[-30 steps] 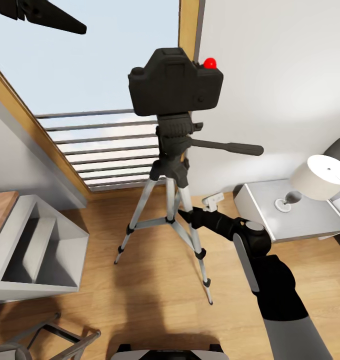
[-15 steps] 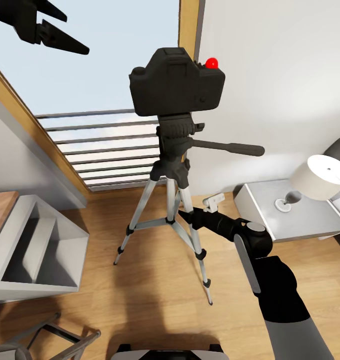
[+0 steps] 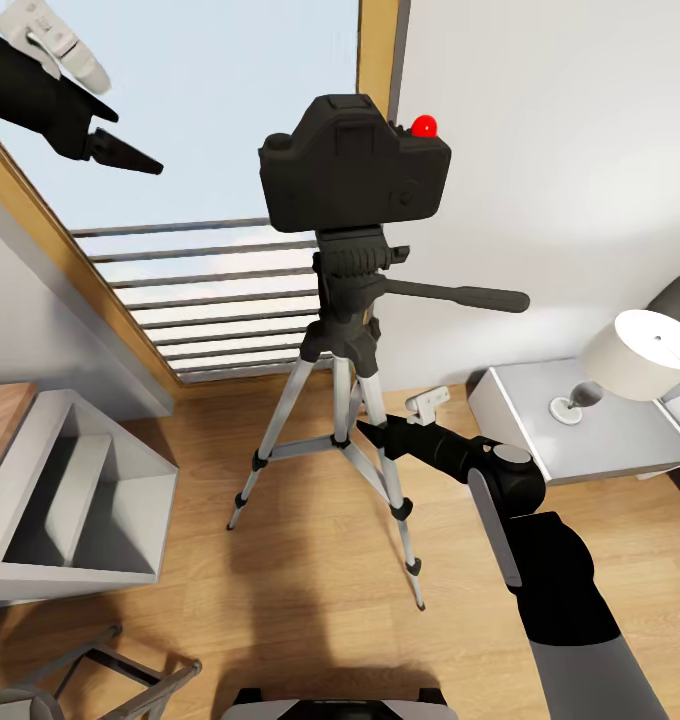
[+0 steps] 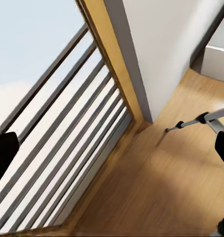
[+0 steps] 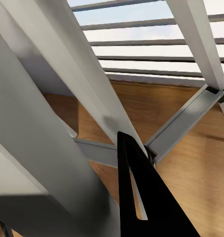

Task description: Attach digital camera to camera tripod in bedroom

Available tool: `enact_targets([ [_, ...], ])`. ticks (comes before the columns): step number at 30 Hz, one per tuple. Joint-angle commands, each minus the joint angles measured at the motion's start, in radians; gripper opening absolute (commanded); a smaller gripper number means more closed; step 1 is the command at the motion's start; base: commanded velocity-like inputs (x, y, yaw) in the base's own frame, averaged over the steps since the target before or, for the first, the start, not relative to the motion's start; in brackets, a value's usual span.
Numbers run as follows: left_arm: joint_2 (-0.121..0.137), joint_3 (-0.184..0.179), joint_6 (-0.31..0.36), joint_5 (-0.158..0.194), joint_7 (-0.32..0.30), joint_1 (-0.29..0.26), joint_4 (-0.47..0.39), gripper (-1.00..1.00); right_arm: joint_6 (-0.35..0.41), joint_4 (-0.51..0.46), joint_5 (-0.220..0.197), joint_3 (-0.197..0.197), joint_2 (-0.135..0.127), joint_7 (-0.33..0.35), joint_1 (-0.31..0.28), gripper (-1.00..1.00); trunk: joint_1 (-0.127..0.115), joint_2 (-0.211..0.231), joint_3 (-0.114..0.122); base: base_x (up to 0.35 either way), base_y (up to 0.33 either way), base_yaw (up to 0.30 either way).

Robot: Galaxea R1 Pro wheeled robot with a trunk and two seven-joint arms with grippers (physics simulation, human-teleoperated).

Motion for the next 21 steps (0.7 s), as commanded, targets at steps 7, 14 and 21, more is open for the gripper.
enact_targets([
  [7, 0.016, -0.041, 0.002, 0.003, 0.042, 0.038, 0.039, 1.0, 0.013, 0.005, -0.002, 0.0, 0.001, -0.001, 0.0, -1.0, 0.001, -0.002, -0.002, 0.0, 0.0, 0.0],
  [14, 0.011, -0.043, -0.012, 0.008, 0.55, 0.319, 0.381, 1.0, 0.043, 0.077, 0.095, 0.001, 0.001, 0.0, 0.0, -1.0, 0.001, -0.002, -0.002, 0.0, 0.0, 0.0],
  [21, -0.049, -0.042, -0.185, 0.009, 0.55, 0.47, 0.749, 1.0, 0.044, 0.077, 0.095, 0.001, 0.001, 0.0, 0.0, -1.0, 0.001, -0.002, -0.002, 0.0, 0.0, 0.0],
])
